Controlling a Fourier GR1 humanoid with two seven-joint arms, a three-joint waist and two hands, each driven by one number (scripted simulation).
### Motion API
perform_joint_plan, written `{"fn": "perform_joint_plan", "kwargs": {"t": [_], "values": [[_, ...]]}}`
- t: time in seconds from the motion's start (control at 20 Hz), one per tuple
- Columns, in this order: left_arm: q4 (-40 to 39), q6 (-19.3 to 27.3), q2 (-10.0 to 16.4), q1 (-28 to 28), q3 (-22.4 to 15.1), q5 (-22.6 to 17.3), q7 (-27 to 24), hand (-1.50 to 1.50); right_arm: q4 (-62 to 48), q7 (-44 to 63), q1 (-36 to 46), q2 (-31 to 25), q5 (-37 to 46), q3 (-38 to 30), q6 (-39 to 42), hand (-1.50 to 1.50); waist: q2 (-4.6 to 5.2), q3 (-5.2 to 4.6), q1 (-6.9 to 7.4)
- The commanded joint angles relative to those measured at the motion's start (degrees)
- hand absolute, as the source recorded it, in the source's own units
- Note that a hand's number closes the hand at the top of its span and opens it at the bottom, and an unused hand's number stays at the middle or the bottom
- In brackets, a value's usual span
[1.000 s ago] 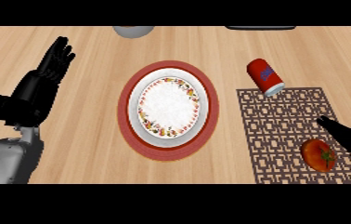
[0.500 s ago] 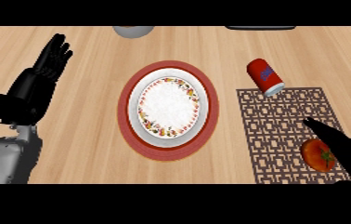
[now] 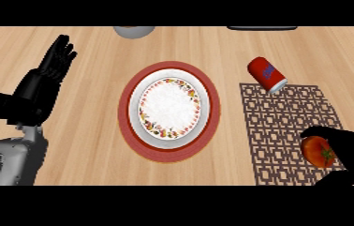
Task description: Pick the tomato from the placemat and place it in the plate
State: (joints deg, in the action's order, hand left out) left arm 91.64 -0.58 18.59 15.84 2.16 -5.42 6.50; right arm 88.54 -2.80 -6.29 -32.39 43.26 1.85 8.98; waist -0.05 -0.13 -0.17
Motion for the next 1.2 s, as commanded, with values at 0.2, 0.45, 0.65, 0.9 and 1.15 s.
{"fn": "perform_joint_plan", "kwargs": {"t": [0.2,0.45,0.65,0.9,1.15], "values": [[1.06,-0.78,-0.87,0.19,0.33,0.65,0.83,0.00,-14.69,-3.51,8.07,0.51,7.18,-3.67,-8.14,1.50,0.13,0.17,0.64],[1.20,-1.58,-0.88,-0.76,0.77,0.45,1.74,0.00,-22.22,-0.75,16.91,-3.56,11.18,-4.82,-5.06,1.50,0.17,0.17,0.92],[-1.23,-2.99,-0.65,0.04,2.50,0.37,-0.53,0.00,-16.81,-4.01,16.82,-3.59,8.67,-8.18,-7.18,1.50,0.07,0.13,0.10],[-2.49,-3.98,-0.16,-1.91,3.74,0.37,-2.99,0.00,-2.10,-6.22,12.27,-1.99,0.70,-8.84,-0.09,1.50,-0.17,0.07,-0.51],[0.25,-2.34,-0.97,-0.52,2.97,0.59,1.16,0.00,8.80,-7.23,14.35,2.82,-9.50,-9.83,3.99,1.50,-0.53,0.09,-0.90]]}}
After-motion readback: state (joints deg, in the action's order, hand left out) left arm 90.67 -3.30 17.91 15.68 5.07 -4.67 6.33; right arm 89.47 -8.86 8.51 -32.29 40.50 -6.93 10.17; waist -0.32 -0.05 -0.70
